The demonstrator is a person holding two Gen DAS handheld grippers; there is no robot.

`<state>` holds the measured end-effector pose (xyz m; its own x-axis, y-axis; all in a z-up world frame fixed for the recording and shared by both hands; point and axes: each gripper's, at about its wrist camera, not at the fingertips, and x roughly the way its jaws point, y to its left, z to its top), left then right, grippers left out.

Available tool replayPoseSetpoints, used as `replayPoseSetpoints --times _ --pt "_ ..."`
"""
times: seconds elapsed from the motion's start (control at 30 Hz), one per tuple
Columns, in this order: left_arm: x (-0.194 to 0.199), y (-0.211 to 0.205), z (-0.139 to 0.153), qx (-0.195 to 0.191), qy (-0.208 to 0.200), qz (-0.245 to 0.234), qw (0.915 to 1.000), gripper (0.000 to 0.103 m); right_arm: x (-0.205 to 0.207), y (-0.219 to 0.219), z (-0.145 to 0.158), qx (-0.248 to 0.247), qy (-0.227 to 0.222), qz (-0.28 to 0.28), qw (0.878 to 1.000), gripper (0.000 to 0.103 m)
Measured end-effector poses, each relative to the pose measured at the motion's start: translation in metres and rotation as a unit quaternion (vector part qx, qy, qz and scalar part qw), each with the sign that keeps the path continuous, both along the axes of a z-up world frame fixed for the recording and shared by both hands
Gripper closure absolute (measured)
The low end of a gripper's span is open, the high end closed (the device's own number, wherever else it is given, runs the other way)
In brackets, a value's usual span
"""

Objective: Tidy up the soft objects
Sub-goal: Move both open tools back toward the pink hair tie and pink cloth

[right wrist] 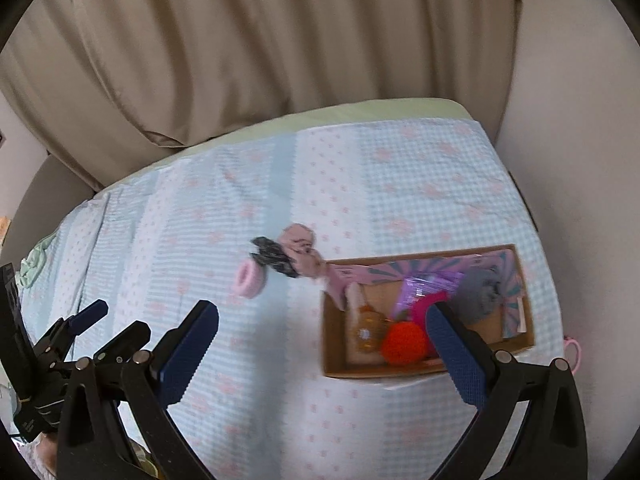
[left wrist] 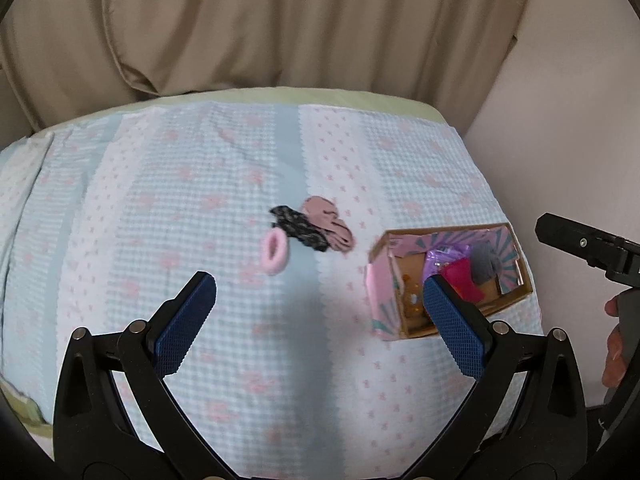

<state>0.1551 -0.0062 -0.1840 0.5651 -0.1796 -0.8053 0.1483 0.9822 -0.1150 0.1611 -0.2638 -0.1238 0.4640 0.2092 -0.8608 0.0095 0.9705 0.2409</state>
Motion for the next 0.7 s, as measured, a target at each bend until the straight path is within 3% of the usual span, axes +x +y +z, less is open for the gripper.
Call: replayPoseSetpoints --times 0.33,0.7 --pt "0.024 0.072 -0.002 -0.014 -0.005 -0.021 0.9997 0.000 0.019 0.076 -0.007 0.012 -0.007 -0.004 1.000 0.000" --pt "0.086 0.096 -0.063 -0.021 0.028 -0.058 0.9977 0.000 0.090 0.115 -0.057 0.028 0.023 -0.007 0.999 0.000"
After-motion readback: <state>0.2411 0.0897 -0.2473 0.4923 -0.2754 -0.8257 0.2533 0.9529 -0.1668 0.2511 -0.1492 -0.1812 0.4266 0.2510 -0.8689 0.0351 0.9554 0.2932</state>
